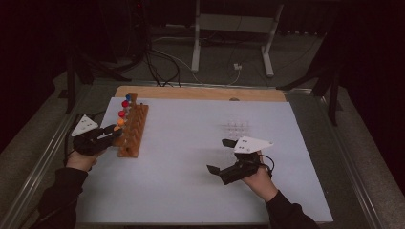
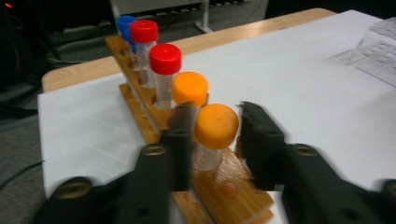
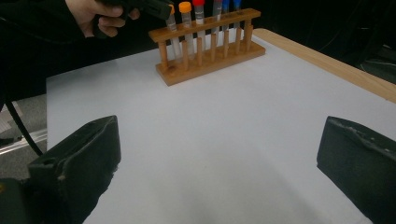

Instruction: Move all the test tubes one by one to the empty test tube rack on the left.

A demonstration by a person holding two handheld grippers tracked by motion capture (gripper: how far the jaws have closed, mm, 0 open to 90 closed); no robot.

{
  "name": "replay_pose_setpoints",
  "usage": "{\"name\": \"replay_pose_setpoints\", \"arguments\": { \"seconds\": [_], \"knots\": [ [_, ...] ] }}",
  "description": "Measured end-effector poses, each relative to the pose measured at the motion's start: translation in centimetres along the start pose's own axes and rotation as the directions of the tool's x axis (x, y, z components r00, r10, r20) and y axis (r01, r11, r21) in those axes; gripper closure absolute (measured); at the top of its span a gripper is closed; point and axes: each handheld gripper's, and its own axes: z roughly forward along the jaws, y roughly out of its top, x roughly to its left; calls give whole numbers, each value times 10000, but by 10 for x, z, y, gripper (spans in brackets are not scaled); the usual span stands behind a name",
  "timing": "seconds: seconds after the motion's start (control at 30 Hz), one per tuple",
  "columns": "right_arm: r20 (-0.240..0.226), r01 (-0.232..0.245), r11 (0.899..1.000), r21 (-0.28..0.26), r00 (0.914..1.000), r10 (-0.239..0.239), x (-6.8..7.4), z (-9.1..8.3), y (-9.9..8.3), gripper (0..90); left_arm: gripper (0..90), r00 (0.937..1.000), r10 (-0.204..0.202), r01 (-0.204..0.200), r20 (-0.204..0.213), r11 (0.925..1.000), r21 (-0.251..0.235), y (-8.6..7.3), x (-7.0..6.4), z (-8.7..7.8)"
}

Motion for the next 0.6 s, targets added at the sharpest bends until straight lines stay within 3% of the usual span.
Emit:
{"name": "replay_pose_setpoints", "arguments": {
  "seconds": [0.2,0.37,0.47,0.6],
  "knots": [
    [7,11,10000,-58,10000,-11,0,-2,1,0,166,9997,37,-31,231,9997,-233,10,-15,-18],
    [-8,6,10000,-33,10000,-6,0,-2,1,0,53,9934,383,-327,1083,9981,-530,21,-41,-31],
    [-46,14,10000,-28,10000,-14,1,-2,1,0,11,9813,530,-389,1849,9961,-793,26,-52,-35],
    [-46,-23,10000,-28,10000,23,1,-3,-1,0,10,9688,836,-638,2332,9938,-913,30,-69,-36]
  ]
}}
